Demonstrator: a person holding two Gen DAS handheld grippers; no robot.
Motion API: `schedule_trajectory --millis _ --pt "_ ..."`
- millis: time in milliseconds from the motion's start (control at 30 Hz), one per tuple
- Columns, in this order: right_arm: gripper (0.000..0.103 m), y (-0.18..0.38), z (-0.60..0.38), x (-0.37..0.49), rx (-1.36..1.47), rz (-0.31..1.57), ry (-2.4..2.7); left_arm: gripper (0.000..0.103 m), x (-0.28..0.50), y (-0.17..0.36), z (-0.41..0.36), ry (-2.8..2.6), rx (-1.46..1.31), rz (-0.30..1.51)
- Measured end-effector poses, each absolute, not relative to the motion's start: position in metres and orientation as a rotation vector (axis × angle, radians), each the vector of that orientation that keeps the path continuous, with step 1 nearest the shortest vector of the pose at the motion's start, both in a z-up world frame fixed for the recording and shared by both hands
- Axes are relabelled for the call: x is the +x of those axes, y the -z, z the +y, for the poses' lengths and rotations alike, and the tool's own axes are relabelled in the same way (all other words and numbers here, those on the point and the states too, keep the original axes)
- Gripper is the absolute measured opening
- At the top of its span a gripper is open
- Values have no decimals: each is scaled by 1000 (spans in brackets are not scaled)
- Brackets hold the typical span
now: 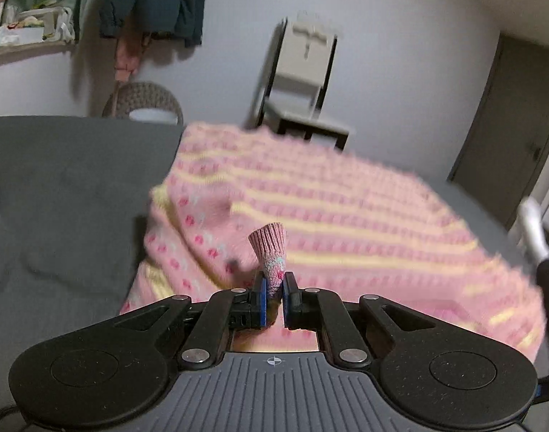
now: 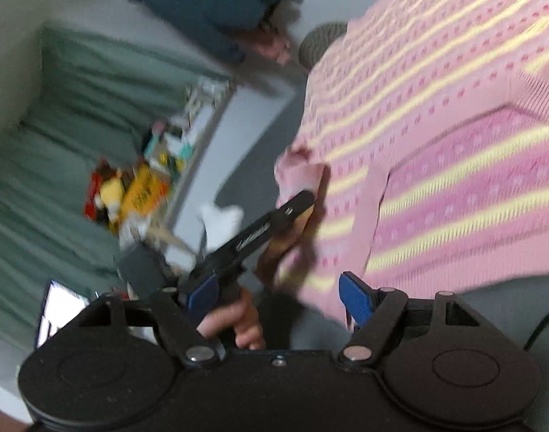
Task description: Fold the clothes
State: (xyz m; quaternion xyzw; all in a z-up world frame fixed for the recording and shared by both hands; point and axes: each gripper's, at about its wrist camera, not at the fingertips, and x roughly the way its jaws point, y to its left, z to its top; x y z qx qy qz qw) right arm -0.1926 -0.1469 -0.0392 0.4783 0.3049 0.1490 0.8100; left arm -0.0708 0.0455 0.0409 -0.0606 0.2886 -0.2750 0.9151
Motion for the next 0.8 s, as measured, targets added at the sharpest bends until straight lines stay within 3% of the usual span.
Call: schedule_trajectory --millis 100,300,467,700,767,800 --pt "73 39 -156 -192 1055 619 -294 8 -66 -49 43 618 -140 539" --pt "73 42 -159 -186 1059 631 -260 8 -59 -12 25 650 -91 721" --pt "73 40 -164 -186 1047 612 -237 9 -61 -23 22 669 -68 667" --pt "74 18 -168 -147 981 580 -138 9 -54 -31 20 655 -29 762" --pt "74 13 -165 -127 939 606 -93 20 -62 -41 24 686 1 761" --pt "73 13 -162 -116 927 622 -79 36 -67 -46 26 721 18 747"
